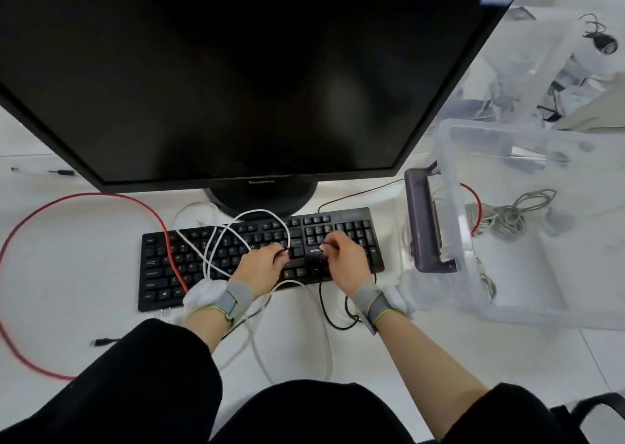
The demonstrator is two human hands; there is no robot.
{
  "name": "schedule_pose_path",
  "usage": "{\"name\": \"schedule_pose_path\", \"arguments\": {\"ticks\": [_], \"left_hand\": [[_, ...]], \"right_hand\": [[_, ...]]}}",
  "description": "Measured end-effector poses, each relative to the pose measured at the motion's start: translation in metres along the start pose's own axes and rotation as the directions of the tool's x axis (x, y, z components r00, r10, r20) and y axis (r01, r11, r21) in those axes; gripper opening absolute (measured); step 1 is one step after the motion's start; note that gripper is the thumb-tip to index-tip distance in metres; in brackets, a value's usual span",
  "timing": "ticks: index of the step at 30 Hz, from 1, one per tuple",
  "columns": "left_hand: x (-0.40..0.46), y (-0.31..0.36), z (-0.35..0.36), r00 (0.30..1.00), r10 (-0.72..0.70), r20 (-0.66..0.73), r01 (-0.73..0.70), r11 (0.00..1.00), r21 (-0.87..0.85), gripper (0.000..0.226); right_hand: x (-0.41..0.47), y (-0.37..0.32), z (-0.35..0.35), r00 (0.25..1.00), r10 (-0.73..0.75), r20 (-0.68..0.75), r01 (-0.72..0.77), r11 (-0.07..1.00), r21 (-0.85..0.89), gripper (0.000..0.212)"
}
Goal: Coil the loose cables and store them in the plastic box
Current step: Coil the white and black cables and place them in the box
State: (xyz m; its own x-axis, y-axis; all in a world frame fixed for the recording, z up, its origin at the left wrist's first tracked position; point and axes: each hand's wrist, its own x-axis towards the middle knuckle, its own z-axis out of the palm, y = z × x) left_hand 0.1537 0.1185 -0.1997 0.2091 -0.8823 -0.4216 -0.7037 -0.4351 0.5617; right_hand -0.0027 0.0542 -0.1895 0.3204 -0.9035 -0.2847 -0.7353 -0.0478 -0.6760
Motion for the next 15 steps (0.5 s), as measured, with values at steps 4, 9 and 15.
{"name": "schedule_pose_path", "arguments": {"ticks": [4,9,15], "left_hand": [[-0.004,0.008,-0.018,0.999,-0.013,0.035,0.024,0.939,-0.344,0.027],[-0.014,0.019,-0.036,0.989,0.005,0.148,0.072,0.856,-0.512,0.029],[-0.029,0.072,-0.094,0.993,0.043,-0.112,-0.117,0.562,-0.819,0.023]], "right_hand": [[0.0,-0.021,-0.033,0.966,0.105,-0.235,-0.03,0.953,0.301,0.009],[-0.004,-0.043,-0.06,0.921,0.155,-0.356,0.022,0.894,0.447,0.012],[-0.027,-0.05,-0.052,0.937,-0.033,-0.348,0.093,0.983,0.157,0.046]]}}
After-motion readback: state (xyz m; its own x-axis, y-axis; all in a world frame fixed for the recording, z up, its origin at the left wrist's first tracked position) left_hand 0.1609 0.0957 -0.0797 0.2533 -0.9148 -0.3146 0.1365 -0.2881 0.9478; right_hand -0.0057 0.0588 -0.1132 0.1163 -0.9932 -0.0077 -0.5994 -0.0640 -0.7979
